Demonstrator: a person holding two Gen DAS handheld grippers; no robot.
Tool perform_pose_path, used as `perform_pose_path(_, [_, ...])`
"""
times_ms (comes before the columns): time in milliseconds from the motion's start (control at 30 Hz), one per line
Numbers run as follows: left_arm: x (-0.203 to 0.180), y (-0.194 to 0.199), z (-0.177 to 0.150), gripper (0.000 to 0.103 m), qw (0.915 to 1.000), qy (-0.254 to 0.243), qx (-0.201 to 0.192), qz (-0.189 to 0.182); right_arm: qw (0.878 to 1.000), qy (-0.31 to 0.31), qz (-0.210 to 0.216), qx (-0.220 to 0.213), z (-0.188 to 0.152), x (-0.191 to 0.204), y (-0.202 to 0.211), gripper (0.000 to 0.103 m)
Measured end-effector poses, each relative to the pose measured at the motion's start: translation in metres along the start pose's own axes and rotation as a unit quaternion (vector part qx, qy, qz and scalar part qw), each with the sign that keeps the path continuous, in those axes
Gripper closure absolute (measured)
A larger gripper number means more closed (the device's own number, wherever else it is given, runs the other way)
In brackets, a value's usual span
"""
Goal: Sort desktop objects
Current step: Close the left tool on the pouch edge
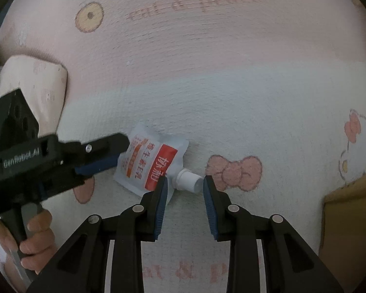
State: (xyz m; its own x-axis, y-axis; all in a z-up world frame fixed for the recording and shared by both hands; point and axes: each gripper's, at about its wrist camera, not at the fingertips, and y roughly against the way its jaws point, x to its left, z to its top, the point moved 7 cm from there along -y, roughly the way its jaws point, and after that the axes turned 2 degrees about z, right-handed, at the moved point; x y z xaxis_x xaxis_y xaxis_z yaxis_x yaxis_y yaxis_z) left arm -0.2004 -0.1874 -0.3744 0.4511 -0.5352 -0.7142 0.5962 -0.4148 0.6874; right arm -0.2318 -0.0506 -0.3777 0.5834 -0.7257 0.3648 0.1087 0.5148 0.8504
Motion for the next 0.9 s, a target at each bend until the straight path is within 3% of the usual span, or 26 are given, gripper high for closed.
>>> perform_pose_path(367, [-0.008,0.013,-0.069,0.060,0.9939,-0.077,0.053,0.058,0.998,-0.044,-0.011,0.031,-0.034,-0.001,0.006,0.076])
perform_pose_path(633, [0.001,0.026,-0.114,0.060,0.9944,-0.043,0.081,0.052,0.997,-0.043,-0.024,0.058,-0.070,0.003,0.019,0.075])
perform_pose_path(900, [-0.001,0.035,-0.153,0.060,0.9898,-0.066,0.095,0.083,0.996,-0.034,-0.016,0.079,-0.098,0.011,0.026,0.076])
